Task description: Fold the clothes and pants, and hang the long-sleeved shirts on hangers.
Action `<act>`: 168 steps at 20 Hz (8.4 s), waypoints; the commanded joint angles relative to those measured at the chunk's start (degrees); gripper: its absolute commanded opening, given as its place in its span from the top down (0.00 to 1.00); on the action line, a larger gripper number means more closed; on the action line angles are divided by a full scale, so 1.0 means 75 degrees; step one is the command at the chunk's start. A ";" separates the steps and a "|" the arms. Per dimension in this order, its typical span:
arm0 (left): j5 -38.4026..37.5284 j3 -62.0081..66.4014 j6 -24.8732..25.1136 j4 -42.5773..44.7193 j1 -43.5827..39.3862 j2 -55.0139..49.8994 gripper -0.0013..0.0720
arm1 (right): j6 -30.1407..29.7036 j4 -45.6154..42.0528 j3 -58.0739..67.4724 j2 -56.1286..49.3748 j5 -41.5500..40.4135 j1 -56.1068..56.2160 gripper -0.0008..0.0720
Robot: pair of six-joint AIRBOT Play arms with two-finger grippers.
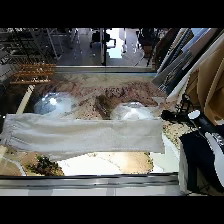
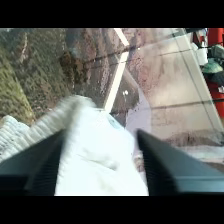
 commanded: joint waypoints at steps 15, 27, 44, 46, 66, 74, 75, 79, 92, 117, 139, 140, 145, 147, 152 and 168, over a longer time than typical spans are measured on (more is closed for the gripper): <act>-0.3739 -0.0020 -0.0318 0.2480 -0.0286 0.2011 0.62 | -0.2588 0.1574 -0.0414 -0.1276 0.3873 -0.1262 0.27; -0.4249 -0.1719 -0.1495 0.3687 -0.3617 0.2022 0.97 | 0.0163 -0.2678 0.0947 -0.0443 0.3978 -0.0055 0.95; -0.2422 -0.2410 -0.2524 0.5161 -0.6067 0.3016 0.97 | 0.4937 -0.3194 0.1425 -0.0259 0.1839 0.7085 0.95; -0.2419 -0.2410 -0.2524 0.5132 -0.6100 0.3354 0.97 | 0.4972 -0.3013 0.1842 -0.1221 0.1518 0.7781 0.83; -0.0860 -0.2419 -0.2576 0.4613 -0.8288 0.2133 0.97 | -0.2693 0.2119 -0.0522 -0.1078 0.4211 0.0117 0.19; -0.1536 -0.2419 -0.2576 0.4033 -0.8250 0.2413 0.97 | -0.1842 0.0347 0.1105 -0.1311 0.4342 0.0793 0.95; -0.1632 -0.2419 -0.2588 0.4167 -0.8221 0.2436 0.97 | -0.0685 -0.1434 0.1416 -0.0886 0.4162 0.0761 0.95; -0.1204 -0.2457 -0.3191 0.4348 -0.8623 0.2186 0.97 | 0.1533 -0.5336 0.1906 0.0868 0.4179 0.0659 0.95; -0.1862 -0.2037 -0.2970 0.4403 -0.7781 0.3110 0.97 | 0.4345 -0.3351 0.2620 0.0385 0.2238 0.7009 0.95; 0.0391 -0.2037 -0.4057 0.4503 -0.9393 0.1209 0.97 | -0.2034 0.3191 0.0277 -0.2011 0.4505 0.0641 0.04; -0.3130 -0.2055 -0.3357 0.4800 -0.9375 0.6408 0.97 | 0.2189 0.0035 0.6100 0.2372 0.7044 -0.4441 0.95; -0.3136 -0.2063 -0.3325 0.4972 -0.9375 0.6438 0.97 | 0.2014 -0.0338 0.6006 0.2509 0.7359 -0.5240 0.95; -0.3104 -0.2355 -0.2961 0.5447 -0.9366 0.6449 0.97 | 0.0991 -0.1131 0.3631 0.3302 0.8877 -0.8119 0.95; -0.3101 -0.2454 -0.2961 0.5461 -0.9366 0.6449 0.97 | 0.1032 -0.1376 0.2270 0.3579 0.8865 -0.8682 0.95; -0.2407 -0.2460 -0.2961 0.5461 -0.9366 0.6449 0.97 | 0.1582 -0.4438 -0.0259 0.3334 0.8320 -0.8856 0.94; -0.2186 -0.2445 -0.5257 1.2033 -0.6991 0.6595 0.97 | 0.1335 -0.0341 0.4319 0.2212 0.5756 -0.3238 0.03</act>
